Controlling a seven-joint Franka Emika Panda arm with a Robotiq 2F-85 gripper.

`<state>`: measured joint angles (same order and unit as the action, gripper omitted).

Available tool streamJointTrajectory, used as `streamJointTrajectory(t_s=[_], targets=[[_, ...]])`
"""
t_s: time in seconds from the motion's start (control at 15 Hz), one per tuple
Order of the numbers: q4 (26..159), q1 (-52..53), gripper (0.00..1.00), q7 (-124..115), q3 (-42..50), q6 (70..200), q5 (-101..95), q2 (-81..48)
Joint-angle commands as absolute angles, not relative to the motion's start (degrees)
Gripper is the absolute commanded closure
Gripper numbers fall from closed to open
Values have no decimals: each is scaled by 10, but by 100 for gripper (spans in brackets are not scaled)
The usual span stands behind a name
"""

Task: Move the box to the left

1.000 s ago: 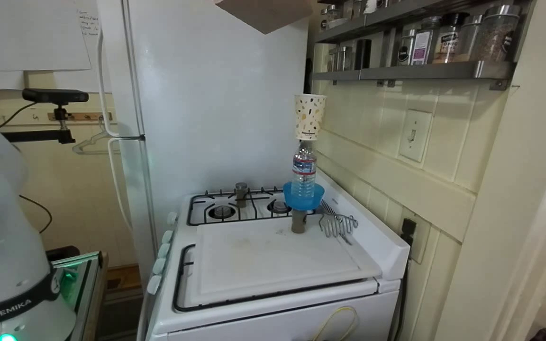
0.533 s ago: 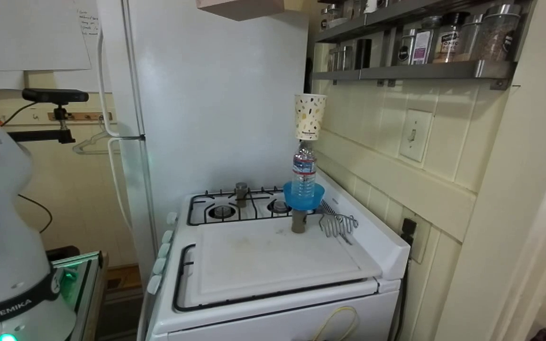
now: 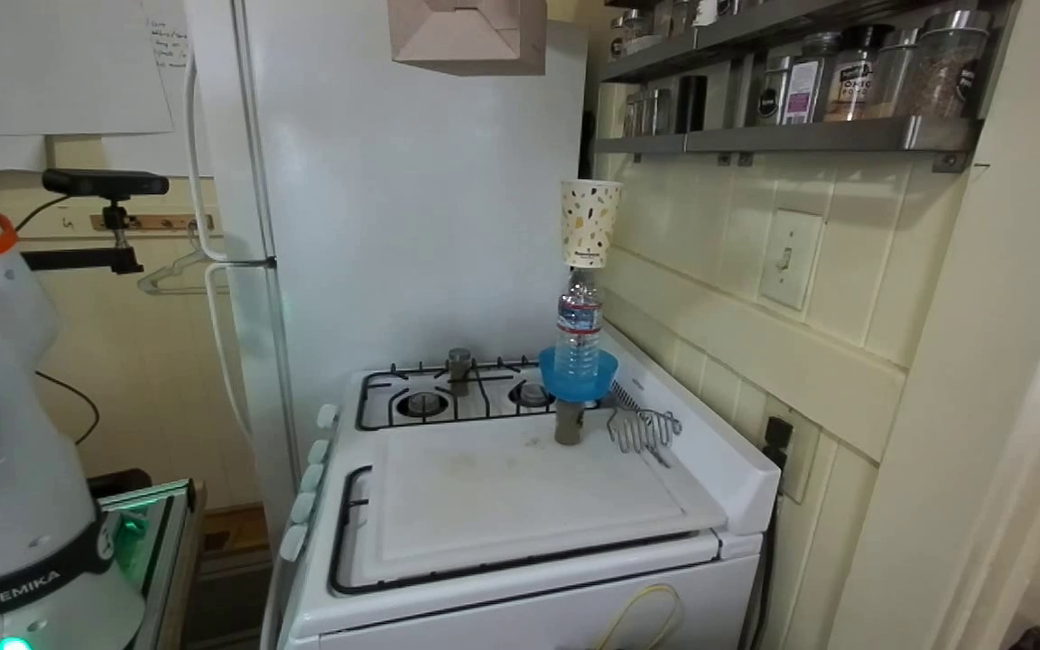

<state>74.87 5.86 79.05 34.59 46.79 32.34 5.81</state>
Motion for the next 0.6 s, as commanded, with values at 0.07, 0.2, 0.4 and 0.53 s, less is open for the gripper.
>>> streamJointTrajectory(t_s=[0.07, 0.2, 0.4, 0.53], targets=[[706, 89, 100, 816, 371, 469, 310, 31], [728, 3, 100, 804, 290, 470, 323, 39], [713, -30, 100, 805, 256, 471, 321, 31], [711, -35, 100, 805, 253, 471, 321, 29]])
